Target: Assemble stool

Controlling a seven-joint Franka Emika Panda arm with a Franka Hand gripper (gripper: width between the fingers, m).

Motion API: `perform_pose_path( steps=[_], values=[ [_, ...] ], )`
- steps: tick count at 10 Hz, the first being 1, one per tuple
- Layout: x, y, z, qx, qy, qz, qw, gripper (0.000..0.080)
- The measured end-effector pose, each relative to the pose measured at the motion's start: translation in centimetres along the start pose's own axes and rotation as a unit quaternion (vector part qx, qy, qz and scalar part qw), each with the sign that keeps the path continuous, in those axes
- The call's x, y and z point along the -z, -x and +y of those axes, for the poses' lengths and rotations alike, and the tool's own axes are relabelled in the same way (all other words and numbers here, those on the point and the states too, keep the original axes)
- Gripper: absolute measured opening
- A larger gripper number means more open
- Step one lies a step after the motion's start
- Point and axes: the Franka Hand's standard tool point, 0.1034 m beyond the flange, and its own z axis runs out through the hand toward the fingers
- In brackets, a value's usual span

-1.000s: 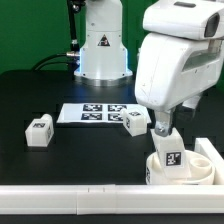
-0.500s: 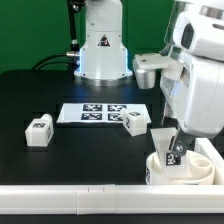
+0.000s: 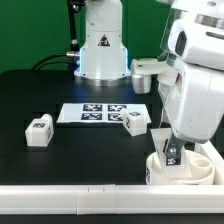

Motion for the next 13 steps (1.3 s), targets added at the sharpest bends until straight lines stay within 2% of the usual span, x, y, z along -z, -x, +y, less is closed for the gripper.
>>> perform_pose_path(
  steps=[1,2,3,5,7,8,10,11,12,13],
  values=[
    [0.0,0.0,-0.1,-0.041,-0.001,-0.001,0.999,0.0397],
    [0.0,0.1,-0.1,-0.072,-0.002,-0.001,0.997,0.0334],
    [-0.1,0.3,-0.2,-0.135,-0.008,0.003,0.991,0.0334],
    [-0.1,0.7,-0.5,-0.268,-0.026,-0.007,0.963,0.0334],
    [-0.1,0.8,-1.2,-0.426,-0.076,-0.035,0.901,0.0334],
    [-0.1,0.7,-0.8,-0.455,-0.069,-0.033,0.887,0.0334],
    [-0.1,0.6,-0.9,-0.501,-0.068,-0.037,0.862,0.0334],
    [-0.1,0.5,-0.9,-0.547,-0.069,-0.037,0.833,0.0334],
    [-0.1,0.3,-0.9,-0.623,-0.077,-0.029,0.778,0.0334],
    [-0.1,0.0,-0.8,-0.708,-0.095,-0.021,0.700,0.0334]
  ],
)
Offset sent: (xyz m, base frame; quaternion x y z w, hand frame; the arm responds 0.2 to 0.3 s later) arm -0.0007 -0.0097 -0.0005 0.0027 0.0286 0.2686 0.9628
